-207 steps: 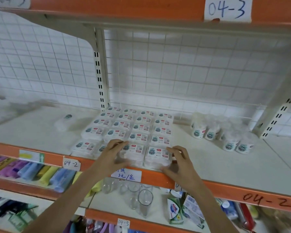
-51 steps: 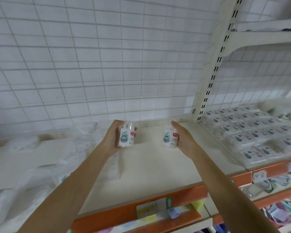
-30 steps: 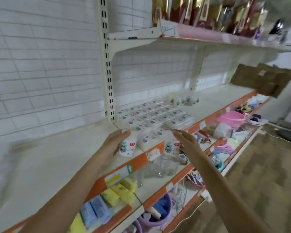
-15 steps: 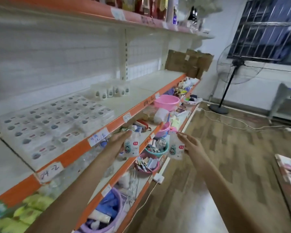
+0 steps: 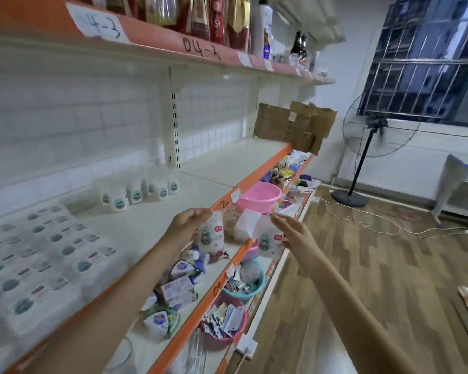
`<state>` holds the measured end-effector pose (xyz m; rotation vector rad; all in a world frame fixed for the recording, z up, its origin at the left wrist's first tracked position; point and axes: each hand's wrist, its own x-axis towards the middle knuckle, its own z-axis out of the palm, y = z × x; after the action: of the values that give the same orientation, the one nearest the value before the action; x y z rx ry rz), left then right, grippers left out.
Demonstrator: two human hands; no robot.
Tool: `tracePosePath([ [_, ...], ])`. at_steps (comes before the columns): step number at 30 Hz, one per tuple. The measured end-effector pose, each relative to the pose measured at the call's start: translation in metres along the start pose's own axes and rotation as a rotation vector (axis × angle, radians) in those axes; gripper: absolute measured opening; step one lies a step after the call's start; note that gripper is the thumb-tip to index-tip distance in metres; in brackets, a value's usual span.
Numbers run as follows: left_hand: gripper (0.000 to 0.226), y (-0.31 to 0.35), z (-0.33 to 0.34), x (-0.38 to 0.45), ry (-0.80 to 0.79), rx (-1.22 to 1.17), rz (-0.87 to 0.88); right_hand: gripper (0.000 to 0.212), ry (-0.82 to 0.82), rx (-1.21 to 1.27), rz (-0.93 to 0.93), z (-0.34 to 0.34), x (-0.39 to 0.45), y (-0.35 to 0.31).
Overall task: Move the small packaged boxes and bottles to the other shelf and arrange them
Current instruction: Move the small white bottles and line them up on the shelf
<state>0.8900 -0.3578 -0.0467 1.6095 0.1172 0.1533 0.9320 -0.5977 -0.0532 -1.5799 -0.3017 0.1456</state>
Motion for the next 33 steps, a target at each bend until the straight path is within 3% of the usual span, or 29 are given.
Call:
tracePosePath([
  [3, 0.031, 0.015, -0.017, 0.047, 0.059, 0.06, 0.048, 0.047, -0.091, -0.015, -0.039, 0.012, 0.061, -0.01],
  [7, 0.004, 0.022, -0.052, 0.09, 0.221, 0.194, 0.094, 0.047, -0.231, -0.079, -0.078, 0.038, 0.13, -0.014],
  [11, 0.002, 0.03, -0.091, 0.109, 0.379, 0.321, 0.118, 0.045, -0.382, -0.142, -0.127, 0.072, 0.193, -0.021],
  [15, 0.034, 0.037, -0.128, 0.108, 0.524, 0.414, 0.046, 0.036, -0.613, -0.228, -0.179, 0.119, 0.255, -0.034],
  [20, 0.023, 0.035, -0.155, 0.094, 0.723, 0.556, -0.047, 0.036, -0.926, -0.431, -0.364, 0.174, 0.299, -0.047],
  [23, 0.035, 0.032, -0.154, 0.08, 0.83, 0.691, -0.16, 0.042, -1.077, -0.585, -0.537, 0.189, 0.307, -0.05],
  [26, 0.044, 0.023, -0.144, 0.071, 0.934, 0.65, -0.227, 0.045, -1.206, -0.65, -0.655, 0.201, 0.314, -0.048],
  [33, 0.078, 0.014, -0.127, 0.074, 0.949, 0.598, -0.344, 0.053, -1.364, -0.778, -0.818, 0.232, 0.324, -0.045],
])
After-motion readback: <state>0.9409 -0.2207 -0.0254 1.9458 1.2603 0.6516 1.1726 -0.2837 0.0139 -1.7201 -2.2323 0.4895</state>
